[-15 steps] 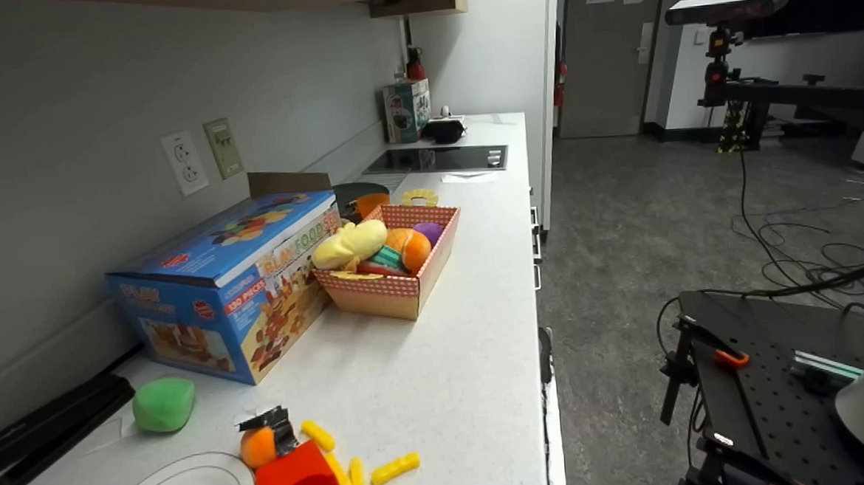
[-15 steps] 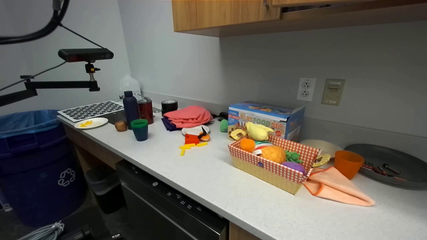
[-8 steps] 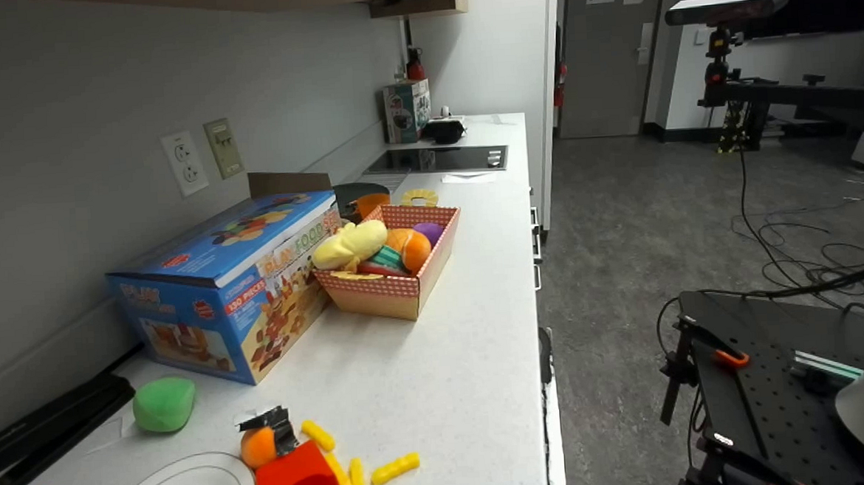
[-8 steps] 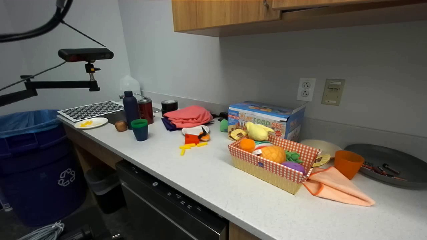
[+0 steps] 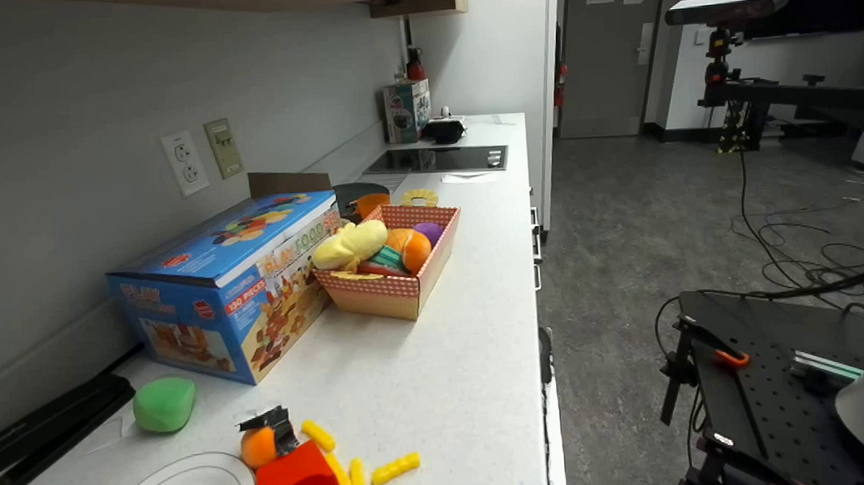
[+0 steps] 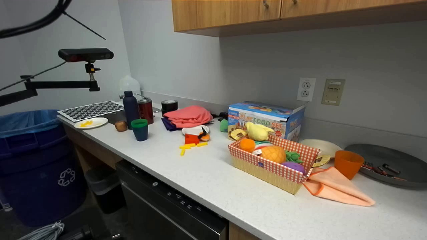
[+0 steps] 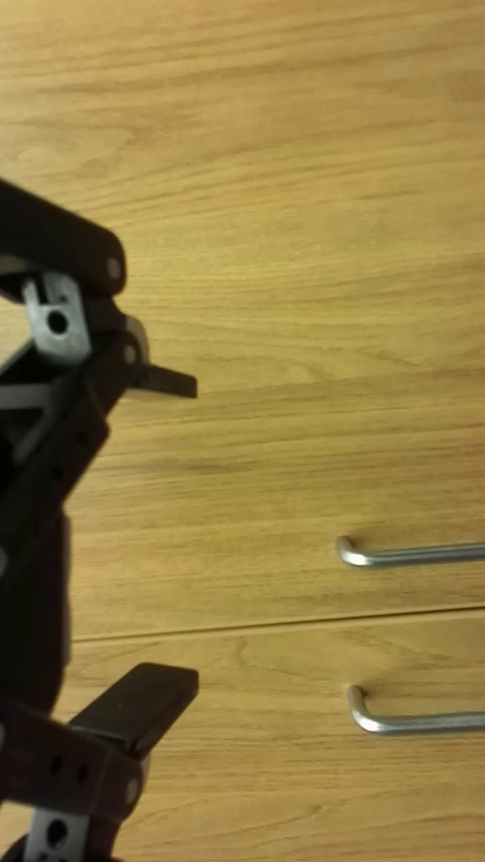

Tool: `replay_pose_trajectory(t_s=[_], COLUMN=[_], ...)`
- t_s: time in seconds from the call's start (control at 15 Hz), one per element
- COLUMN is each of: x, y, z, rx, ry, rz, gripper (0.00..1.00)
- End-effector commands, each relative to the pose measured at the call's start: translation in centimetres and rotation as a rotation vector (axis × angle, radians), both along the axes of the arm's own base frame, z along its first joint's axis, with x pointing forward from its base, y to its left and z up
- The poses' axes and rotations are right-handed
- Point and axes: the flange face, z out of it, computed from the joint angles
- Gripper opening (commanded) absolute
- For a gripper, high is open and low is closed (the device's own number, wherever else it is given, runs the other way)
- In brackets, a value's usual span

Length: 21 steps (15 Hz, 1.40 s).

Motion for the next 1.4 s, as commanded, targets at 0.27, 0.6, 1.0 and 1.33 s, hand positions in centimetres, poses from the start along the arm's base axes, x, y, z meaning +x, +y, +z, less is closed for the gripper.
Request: replay_pose_trajectory(t_s=[0.27, 0.6, 1.0, 1.33], x=[0.3, -1.8, -5.8, -11.3], y=[0.7, 2.0, 4.0, 4.2], z=[0.0, -1.3, -4.6, -5.4], rx=[0.038, 0.077, 0.146, 0.201], ry=[-0.011, 0.038, 0.125, 0.101], rz=[0.017, 0.001, -0.072, -0.167], gripper=[1.00, 1.00, 1.00, 1.00])
